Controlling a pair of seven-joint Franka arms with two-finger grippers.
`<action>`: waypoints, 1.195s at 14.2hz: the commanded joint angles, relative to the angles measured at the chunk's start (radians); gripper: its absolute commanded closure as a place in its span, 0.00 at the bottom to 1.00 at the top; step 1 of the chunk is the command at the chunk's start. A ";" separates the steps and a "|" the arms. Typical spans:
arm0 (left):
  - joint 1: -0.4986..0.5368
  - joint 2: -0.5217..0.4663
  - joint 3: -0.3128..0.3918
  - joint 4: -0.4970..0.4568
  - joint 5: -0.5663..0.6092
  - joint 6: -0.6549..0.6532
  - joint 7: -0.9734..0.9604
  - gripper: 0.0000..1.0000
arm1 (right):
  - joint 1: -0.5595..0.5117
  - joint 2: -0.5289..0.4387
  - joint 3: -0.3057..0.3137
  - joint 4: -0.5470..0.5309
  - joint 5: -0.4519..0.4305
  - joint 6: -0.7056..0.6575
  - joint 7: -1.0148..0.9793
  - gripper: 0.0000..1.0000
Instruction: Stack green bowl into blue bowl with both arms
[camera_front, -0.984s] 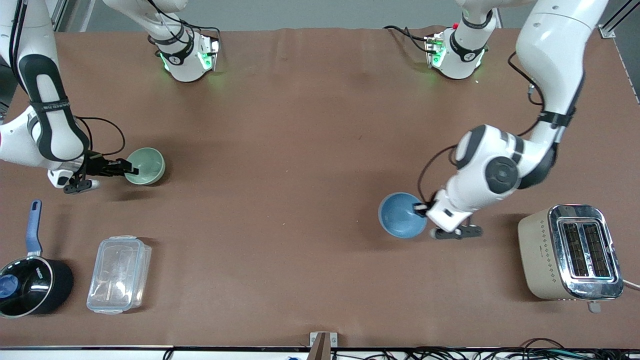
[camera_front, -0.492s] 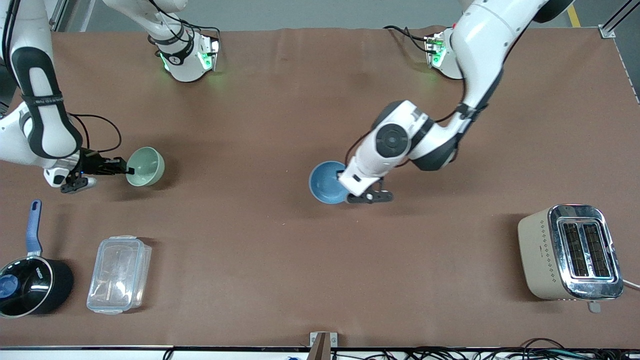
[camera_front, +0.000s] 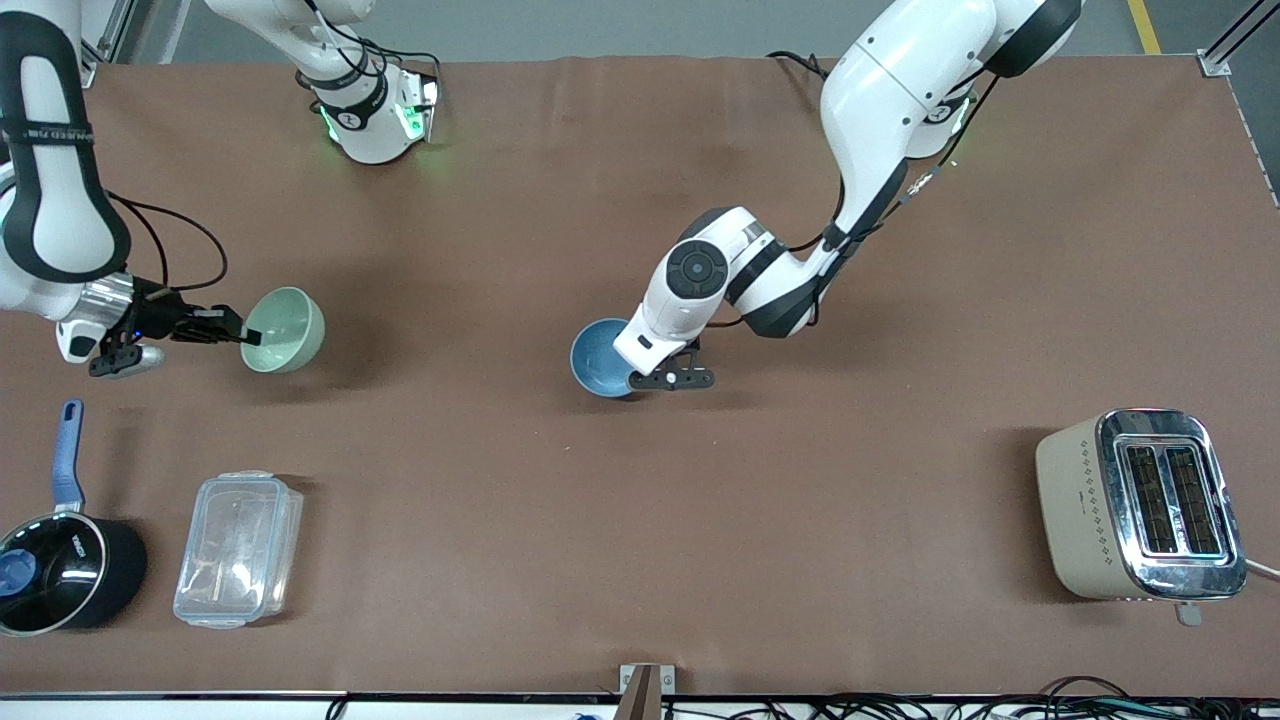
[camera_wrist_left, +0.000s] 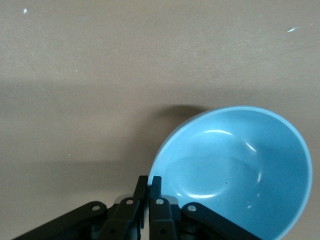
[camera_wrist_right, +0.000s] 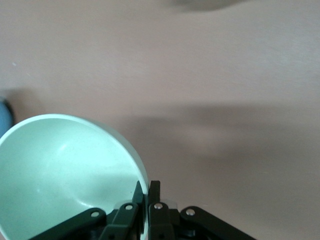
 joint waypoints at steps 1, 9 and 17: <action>-0.003 0.001 0.013 0.028 0.017 0.000 -0.021 0.34 | 0.005 -0.092 0.103 -0.025 -0.058 0.000 0.205 0.99; 0.233 -0.280 0.087 0.151 0.023 -0.340 0.094 0.00 | 0.012 -0.107 0.554 -0.025 -0.066 0.157 0.843 0.99; 0.552 -0.535 0.075 0.137 -0.012 -0.708 0.600 0.00 | 0.049 0.162 0.823 -0.024 -0.066 0.597 1.132 0.98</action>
